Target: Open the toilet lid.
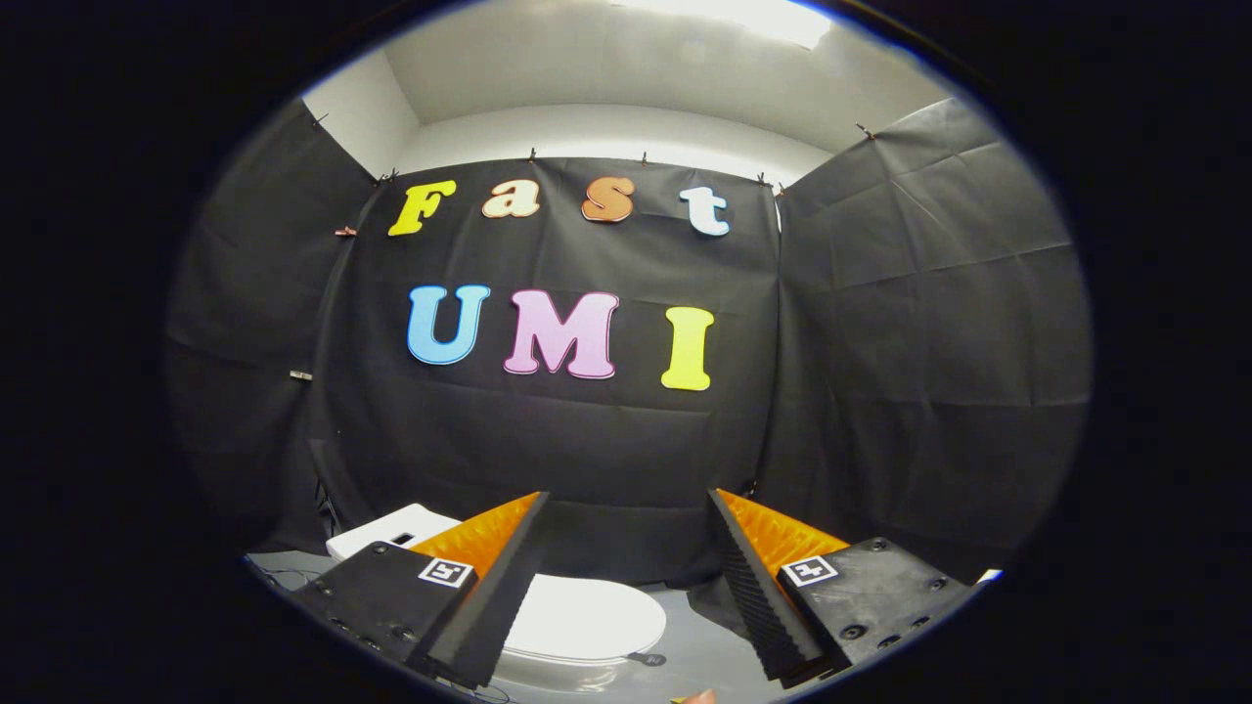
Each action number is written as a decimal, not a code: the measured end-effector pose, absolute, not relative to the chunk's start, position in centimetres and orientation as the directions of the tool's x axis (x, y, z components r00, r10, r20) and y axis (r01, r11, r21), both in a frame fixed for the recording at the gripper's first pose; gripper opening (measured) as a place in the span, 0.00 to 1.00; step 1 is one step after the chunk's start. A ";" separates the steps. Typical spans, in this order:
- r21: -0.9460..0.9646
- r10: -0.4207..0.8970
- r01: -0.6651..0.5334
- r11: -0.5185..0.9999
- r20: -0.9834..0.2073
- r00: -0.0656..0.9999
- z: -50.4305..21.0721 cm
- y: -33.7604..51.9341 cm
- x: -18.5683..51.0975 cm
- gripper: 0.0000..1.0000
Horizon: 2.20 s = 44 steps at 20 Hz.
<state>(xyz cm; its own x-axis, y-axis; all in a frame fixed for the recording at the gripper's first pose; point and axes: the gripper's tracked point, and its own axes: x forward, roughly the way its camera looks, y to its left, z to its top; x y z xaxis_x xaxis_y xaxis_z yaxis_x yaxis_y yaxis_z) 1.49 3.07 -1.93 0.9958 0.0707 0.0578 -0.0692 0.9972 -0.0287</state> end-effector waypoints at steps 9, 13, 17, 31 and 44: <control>-0.057 0.088 -0.084 0.995 0.069 0.994 -7.1 2.8 3.9 0.99; -0.076 0.115 -0.109 0.991 0.073 0.991 -10.0 2.9 4.6 0.99; -0.080 0.119 -0.113 0.990 0.074 0.990 -13.0 2.4 5.4 0.99; 0.193 0.258 -0.210 0.958 -0.274 0.926 -30.9 1.4 8.4 0.99; 0.665 0.321 0.179 0.725 -0.556 0.766 -49.4 -5.7 14.9 0.99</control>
<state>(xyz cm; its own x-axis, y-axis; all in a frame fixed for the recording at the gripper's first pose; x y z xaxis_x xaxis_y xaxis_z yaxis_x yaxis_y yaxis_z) 14.85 -5.70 -49.42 0.7665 0.3208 -0.5564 0.1794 0.7250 0.6650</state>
